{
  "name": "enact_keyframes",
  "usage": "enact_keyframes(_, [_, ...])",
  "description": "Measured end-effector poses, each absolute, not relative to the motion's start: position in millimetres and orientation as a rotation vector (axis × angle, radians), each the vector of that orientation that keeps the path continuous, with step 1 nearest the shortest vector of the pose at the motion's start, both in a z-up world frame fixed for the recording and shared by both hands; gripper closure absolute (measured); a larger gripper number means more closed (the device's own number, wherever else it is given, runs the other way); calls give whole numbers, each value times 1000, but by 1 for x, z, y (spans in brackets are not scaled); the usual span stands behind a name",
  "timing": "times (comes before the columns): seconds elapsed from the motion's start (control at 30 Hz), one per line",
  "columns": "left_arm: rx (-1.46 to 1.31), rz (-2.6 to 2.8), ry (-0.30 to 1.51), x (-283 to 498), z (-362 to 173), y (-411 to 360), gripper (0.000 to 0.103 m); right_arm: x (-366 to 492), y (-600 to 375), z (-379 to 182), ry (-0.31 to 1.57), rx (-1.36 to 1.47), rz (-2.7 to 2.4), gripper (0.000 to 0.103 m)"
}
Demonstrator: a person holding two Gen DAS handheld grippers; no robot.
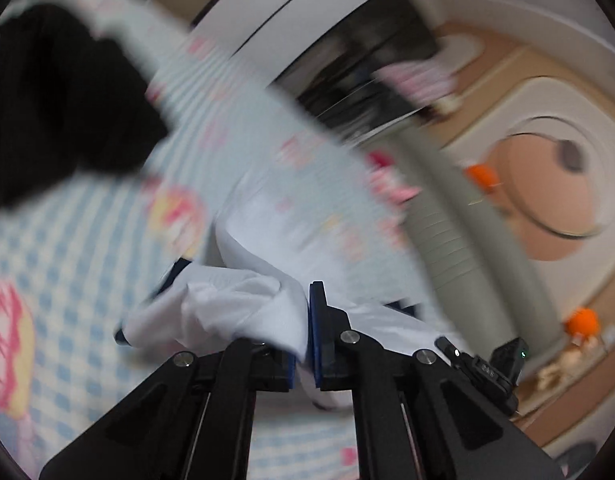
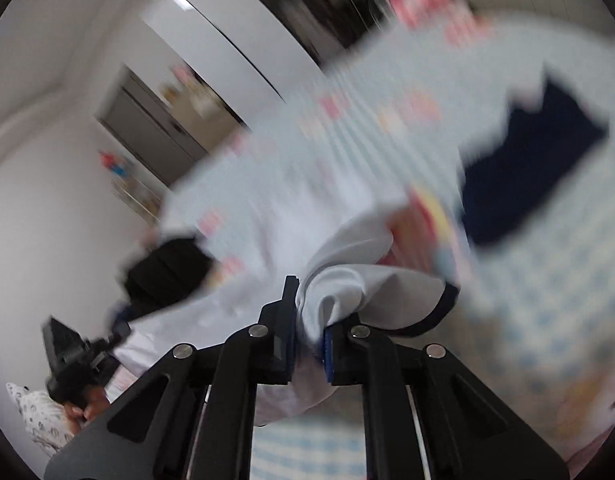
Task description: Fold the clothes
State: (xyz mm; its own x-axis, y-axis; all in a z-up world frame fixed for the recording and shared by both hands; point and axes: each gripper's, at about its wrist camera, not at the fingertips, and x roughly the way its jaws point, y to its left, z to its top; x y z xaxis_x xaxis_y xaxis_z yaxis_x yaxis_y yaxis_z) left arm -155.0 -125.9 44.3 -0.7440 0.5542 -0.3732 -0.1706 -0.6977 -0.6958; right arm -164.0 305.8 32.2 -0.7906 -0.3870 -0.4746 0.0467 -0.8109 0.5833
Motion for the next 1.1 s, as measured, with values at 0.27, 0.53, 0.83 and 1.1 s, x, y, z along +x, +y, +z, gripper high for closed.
enact_keyframes(0.27, [-815, 2395, -939, -87, 65, -143, 98, -116, 289, 64, -780, 820, -2632, 94])
enact_keyframes(0.53, [-1301, 2453, -743, -196, -9, -125, 99, -175, 271, 32, -617, 1086, -2658, 95])
enact_keyframes(0.83, [-290, 2676, -515, -189, 301, -131, 99, -219, 274, 281, -355, 273, -2775, 95])
enact_keyframes(1.1, [-570, 2674, -656, -145, 201, -148, 99, -200, 279, 234, -493, 459, -2679, 94])
